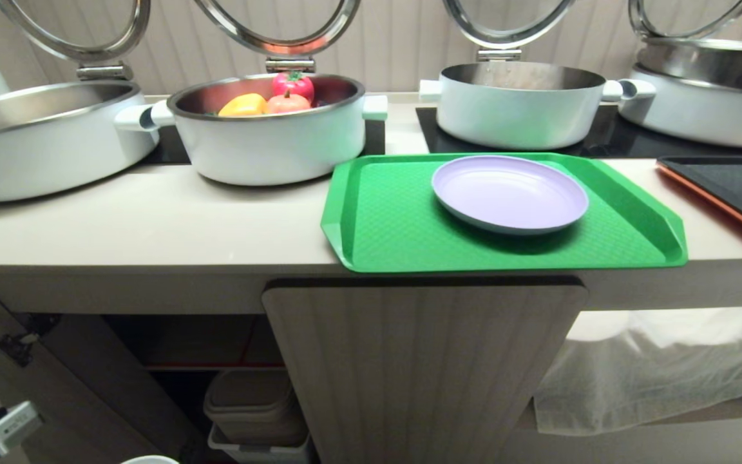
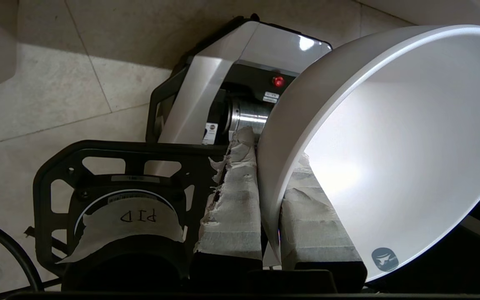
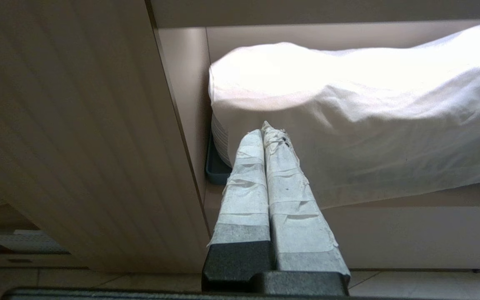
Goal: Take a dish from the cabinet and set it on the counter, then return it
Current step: Put it back into the cabinet
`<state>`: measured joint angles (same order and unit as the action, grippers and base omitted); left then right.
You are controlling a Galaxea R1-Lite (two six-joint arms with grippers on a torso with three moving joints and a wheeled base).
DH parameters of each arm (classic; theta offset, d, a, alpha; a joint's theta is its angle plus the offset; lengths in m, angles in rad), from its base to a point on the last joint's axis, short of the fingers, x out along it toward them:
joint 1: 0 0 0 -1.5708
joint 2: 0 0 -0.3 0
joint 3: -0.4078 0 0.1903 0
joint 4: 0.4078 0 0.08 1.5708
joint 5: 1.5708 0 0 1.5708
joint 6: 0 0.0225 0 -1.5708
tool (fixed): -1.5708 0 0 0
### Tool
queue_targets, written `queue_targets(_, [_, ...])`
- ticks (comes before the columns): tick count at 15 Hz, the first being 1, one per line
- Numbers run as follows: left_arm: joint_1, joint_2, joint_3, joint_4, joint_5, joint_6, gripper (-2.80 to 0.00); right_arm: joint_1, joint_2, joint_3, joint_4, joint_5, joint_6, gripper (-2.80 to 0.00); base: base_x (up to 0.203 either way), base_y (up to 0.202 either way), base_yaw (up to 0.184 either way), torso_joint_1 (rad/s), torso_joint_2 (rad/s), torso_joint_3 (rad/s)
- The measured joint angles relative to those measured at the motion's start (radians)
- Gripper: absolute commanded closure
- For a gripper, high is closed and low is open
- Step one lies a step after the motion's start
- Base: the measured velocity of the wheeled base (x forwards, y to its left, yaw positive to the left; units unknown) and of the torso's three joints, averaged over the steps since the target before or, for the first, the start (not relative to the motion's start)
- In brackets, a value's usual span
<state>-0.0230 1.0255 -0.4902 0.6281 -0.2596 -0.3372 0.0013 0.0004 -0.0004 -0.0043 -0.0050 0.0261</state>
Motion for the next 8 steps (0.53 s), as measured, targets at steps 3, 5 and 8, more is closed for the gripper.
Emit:
queue_targets(3, [0.000,0.002,-0.009,-0.006,-0.002,0.000,0.00,0.000,0.000,0.000,0.000,0.000,0.000,0.00,0.000,0.000,0.000,-0.224,0.50,0.269])
queue_targets(5, [-0.001,0.005,-0.014,-0.008,-0.003,0.000,0.00,0.000,0.000,0.000,0.000,0.000,0.000,0.00,0.000,0.000,0.000,-0.207,0.49,0.268])
queue_targets(8, [-0.001,0.011,-0.016,-0.008,-0.003,0.000,0.00,0.000,0.000,0.000,0.000,0.000,0.000,0.00,0.000,0.000,0.000,-0.200,0.49,0.268])
